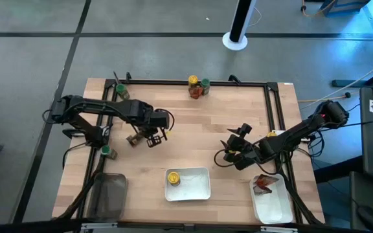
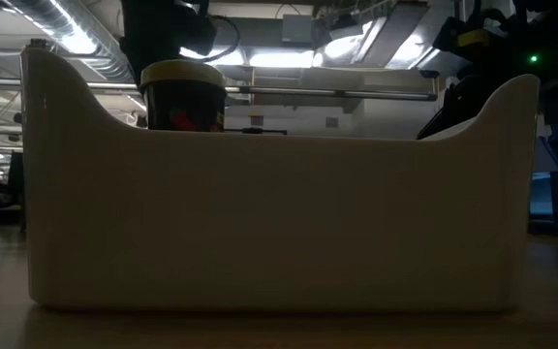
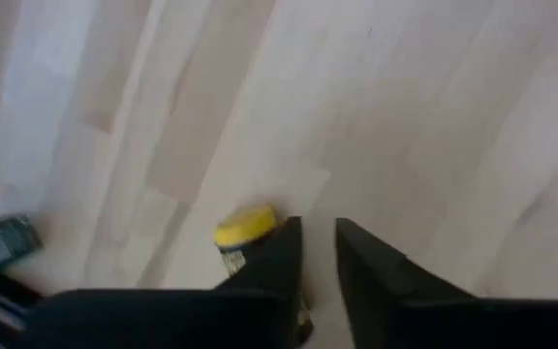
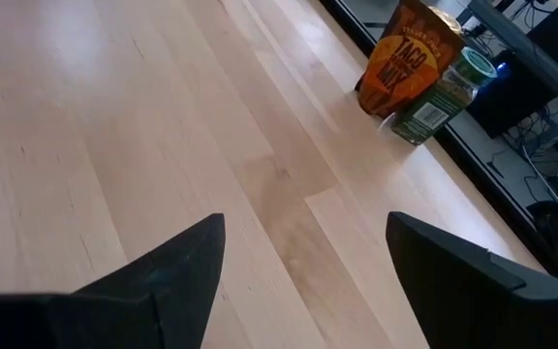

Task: Sort spices by type
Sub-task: Put the bottom left yellow seasoning bottle into the left white bin

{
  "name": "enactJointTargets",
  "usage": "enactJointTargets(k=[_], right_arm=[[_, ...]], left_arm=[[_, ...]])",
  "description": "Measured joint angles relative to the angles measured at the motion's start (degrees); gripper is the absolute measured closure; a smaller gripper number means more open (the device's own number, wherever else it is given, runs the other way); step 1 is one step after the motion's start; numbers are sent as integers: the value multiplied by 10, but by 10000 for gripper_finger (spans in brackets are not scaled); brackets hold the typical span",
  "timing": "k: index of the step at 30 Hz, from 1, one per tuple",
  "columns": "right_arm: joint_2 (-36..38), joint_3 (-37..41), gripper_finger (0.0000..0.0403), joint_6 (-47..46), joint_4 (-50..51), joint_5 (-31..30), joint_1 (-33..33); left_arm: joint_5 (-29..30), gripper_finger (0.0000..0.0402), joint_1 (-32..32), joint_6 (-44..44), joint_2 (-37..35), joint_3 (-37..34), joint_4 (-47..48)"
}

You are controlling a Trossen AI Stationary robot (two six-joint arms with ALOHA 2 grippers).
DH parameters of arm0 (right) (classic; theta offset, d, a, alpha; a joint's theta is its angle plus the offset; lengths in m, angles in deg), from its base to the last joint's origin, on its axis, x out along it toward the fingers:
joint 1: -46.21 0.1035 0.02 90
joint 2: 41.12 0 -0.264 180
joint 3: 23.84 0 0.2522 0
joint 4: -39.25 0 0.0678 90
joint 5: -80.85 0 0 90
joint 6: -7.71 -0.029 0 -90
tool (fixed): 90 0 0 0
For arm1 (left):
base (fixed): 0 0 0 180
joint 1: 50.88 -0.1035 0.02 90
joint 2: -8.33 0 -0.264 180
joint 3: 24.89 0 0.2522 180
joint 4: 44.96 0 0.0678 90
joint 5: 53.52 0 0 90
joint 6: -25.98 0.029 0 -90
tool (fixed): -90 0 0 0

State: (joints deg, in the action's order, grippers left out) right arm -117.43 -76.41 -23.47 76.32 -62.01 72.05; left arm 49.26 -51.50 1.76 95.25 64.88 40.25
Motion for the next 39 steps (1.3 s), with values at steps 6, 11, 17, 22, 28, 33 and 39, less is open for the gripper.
enactJointTargets(k=[6,11,17,22,28,33,39], right_arm=[[0,0,116,0,9,5,0],[0,0,116,0,9,10,0],[0,0,117,0,10,13,0],[0,0,117,0,18,15,0],[0,0,117,0,18,15,0],[0,0,117,0,18,15,0],[0,0,117,0,18,15,0]], left_arm=[[-11,223,-23,-29,3,0,28],[-18,145,-43,-42,3,0,42],[-15,118,-60,-45,0,-56,20],[-10,121,-67,-53,0,-122,11],[-10,122,-71,-54,0,-175,-38],[-45,123,-71,-54,0,-199,-78],[-36,123,-75,-58,0,-233,-80]])
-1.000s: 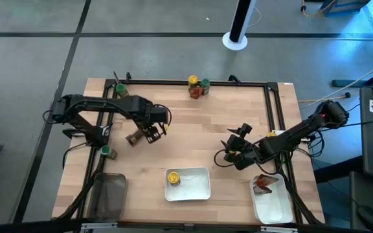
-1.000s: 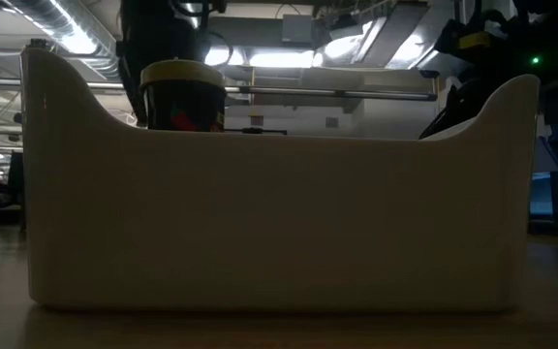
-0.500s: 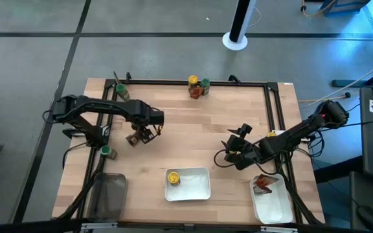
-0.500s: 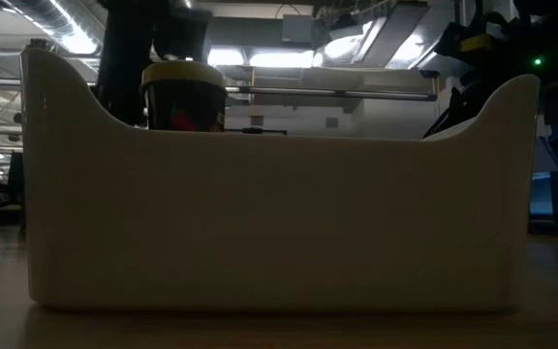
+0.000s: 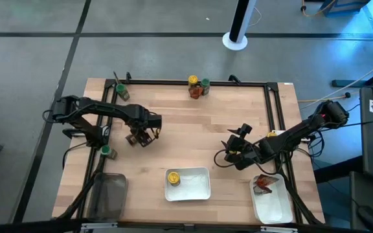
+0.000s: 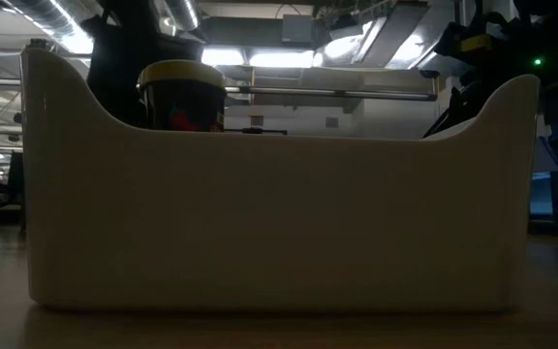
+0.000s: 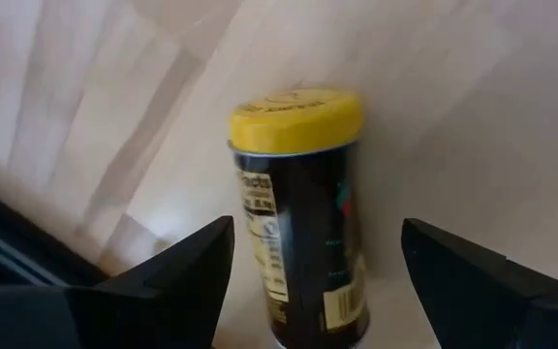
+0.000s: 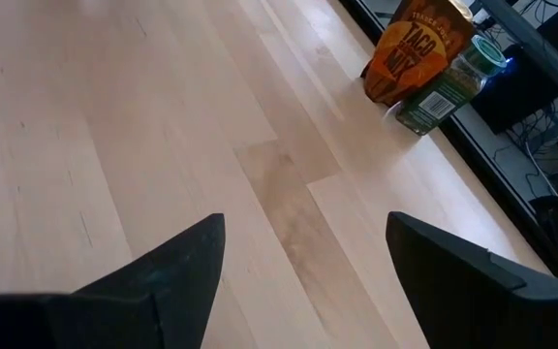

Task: Sort spices by type
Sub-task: Put the bottom left yellow seasoning bottle into the left white bin

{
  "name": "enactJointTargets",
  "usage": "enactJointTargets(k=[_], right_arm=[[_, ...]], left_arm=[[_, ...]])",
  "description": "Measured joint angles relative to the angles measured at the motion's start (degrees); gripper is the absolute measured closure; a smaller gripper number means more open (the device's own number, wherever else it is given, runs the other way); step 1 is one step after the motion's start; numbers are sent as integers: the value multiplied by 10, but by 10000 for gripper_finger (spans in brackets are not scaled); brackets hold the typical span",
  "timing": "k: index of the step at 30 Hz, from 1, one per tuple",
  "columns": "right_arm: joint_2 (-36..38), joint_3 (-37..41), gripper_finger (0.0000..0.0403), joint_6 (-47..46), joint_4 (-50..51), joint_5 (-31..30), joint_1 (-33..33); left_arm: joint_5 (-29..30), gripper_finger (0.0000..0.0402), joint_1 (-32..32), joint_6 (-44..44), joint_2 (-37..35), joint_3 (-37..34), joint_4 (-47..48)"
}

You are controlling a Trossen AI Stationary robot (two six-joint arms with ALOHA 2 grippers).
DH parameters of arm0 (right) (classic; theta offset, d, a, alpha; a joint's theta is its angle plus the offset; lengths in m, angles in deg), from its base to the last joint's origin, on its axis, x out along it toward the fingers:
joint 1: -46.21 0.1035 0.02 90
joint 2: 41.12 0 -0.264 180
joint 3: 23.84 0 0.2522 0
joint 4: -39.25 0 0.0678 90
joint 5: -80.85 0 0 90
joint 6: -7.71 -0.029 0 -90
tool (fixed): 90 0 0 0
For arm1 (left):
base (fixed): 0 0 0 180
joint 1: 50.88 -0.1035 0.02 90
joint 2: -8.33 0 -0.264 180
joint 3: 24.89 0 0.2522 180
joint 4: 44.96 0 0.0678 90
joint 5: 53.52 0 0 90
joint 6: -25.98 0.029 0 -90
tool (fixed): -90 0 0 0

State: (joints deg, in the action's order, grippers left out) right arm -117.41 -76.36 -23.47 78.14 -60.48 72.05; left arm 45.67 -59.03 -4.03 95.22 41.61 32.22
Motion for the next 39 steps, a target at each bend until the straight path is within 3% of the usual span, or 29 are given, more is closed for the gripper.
enactJointTargets(k=[16,23,35,39], right_arm=[[0,0,117,0,0,0,0],[0,0,117,0,-1,10,0],[0,0,117,0,-1,10,0],[0,0,117,0,-1,10,0]], left_arm=[[10,123,-3,5,0,-60,-114],[-18,125,-2,17,0,-103,-174],[-26,225,0,59,-1,-89,-194],[-24,237,7,60,-15,-66,-190]])
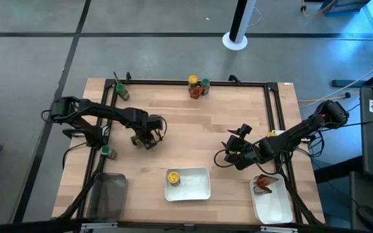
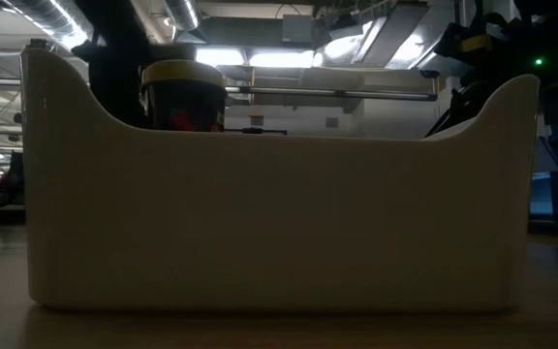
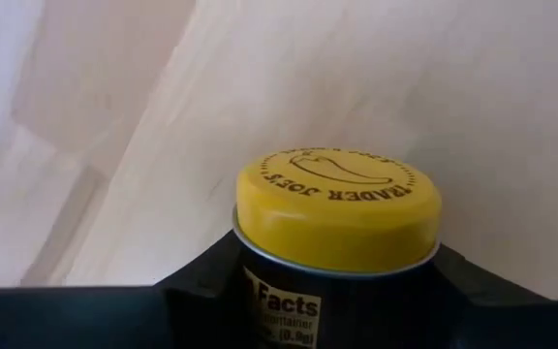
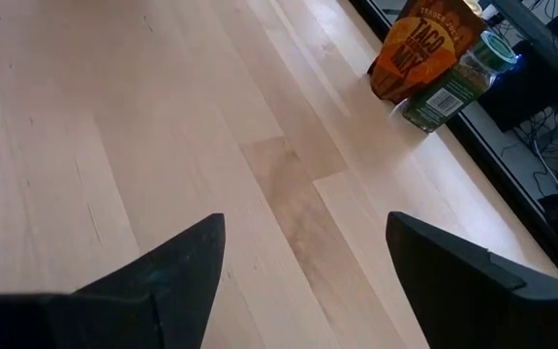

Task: Sort spices by type
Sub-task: Put the bottom left yellow seasoning bottle into the left white bin

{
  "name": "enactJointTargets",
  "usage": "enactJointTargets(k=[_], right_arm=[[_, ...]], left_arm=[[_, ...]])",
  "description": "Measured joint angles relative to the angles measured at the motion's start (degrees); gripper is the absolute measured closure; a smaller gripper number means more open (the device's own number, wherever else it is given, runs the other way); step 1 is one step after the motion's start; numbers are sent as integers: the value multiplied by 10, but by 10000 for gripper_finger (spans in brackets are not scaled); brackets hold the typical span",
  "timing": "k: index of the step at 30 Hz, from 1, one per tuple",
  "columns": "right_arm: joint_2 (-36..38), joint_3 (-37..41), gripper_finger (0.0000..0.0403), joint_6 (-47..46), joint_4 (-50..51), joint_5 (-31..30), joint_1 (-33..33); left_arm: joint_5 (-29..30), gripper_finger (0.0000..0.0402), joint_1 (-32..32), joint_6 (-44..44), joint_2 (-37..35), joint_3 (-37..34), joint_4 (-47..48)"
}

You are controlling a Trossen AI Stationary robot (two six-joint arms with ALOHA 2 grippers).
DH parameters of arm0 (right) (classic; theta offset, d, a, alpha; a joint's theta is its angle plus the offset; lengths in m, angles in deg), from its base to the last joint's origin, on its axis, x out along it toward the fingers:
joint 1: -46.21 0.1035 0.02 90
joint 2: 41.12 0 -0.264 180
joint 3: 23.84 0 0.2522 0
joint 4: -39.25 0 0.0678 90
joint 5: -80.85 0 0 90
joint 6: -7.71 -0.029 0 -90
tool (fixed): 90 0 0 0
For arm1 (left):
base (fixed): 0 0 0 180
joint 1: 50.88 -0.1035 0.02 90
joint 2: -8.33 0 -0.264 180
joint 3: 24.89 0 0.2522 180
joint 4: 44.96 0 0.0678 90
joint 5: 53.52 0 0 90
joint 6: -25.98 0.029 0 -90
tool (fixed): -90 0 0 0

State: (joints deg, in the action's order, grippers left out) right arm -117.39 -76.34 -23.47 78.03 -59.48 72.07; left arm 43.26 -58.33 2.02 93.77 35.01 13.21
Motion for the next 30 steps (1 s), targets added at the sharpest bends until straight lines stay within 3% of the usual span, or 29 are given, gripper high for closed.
enactJointTargets(k=[14,30], right_arm=[[0,0,117,0,0,0,0],[0,0,117,18,-54,0,0]], left_arm=[[11,232,46,-15,-56,124,-17],[11,230,140,65,-46,140,-301]])
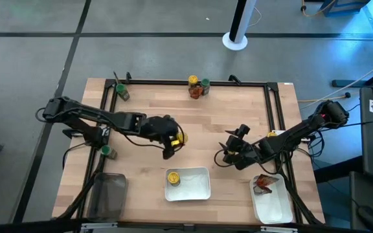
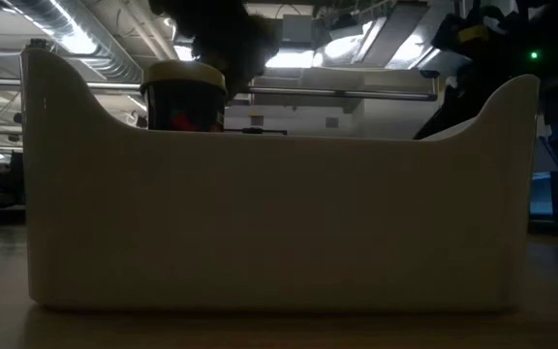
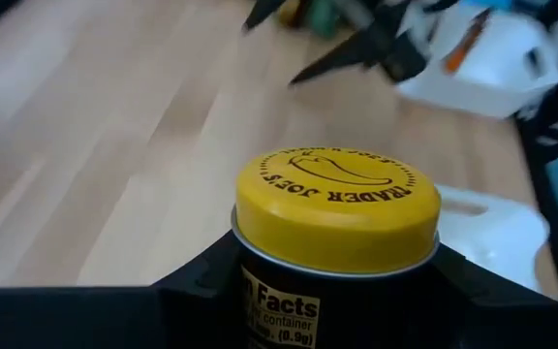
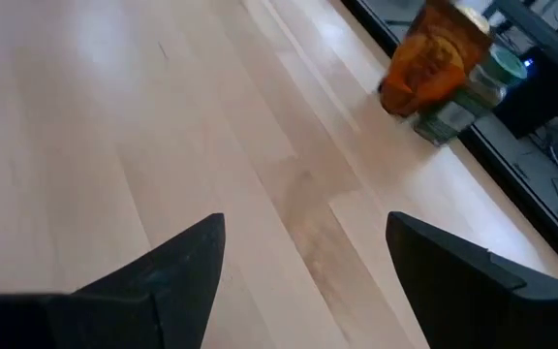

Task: Sort spices by type
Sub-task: Put the bottom left yellow seasoning bottle into the left white bin

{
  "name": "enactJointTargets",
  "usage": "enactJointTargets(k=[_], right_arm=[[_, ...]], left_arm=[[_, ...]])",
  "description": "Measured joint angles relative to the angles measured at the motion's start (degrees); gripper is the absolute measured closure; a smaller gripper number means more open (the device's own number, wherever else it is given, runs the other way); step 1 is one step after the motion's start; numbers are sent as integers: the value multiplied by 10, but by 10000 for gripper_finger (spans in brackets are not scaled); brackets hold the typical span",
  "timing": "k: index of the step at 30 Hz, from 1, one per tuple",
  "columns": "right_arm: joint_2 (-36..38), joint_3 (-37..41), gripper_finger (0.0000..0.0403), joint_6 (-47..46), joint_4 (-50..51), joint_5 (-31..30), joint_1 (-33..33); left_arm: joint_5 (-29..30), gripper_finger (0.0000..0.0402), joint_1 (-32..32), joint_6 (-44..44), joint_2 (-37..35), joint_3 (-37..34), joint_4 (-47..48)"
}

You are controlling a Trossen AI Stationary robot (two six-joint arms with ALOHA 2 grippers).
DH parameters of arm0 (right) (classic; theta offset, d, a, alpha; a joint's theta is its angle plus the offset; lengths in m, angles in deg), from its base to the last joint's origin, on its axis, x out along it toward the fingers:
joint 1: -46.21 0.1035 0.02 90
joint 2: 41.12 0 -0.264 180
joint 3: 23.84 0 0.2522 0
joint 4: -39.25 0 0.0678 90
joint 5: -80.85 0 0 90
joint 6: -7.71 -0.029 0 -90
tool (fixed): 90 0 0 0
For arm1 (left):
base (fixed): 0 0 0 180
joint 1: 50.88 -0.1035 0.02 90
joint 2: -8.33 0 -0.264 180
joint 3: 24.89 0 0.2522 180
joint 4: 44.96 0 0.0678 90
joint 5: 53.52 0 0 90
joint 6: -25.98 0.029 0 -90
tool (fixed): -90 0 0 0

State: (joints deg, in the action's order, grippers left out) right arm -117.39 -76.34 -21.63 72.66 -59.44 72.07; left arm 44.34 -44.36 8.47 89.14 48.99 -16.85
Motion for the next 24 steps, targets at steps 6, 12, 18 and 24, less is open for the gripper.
enactJointTargets(k=[6,12,18,24], right_arm=[[0,0,117,68,-101,41,0],[0,0,117,139,-197,70,0],[0,0,116,204,-291,91,0],[7,0,116,264,-357,109,0]], left_arm=[[0,230,18,53,32,0,-99],[0,230,29,93,72,0,-190],[0,230,40,123,111,0,-257],[0,231,47,151,148,0,-306]])
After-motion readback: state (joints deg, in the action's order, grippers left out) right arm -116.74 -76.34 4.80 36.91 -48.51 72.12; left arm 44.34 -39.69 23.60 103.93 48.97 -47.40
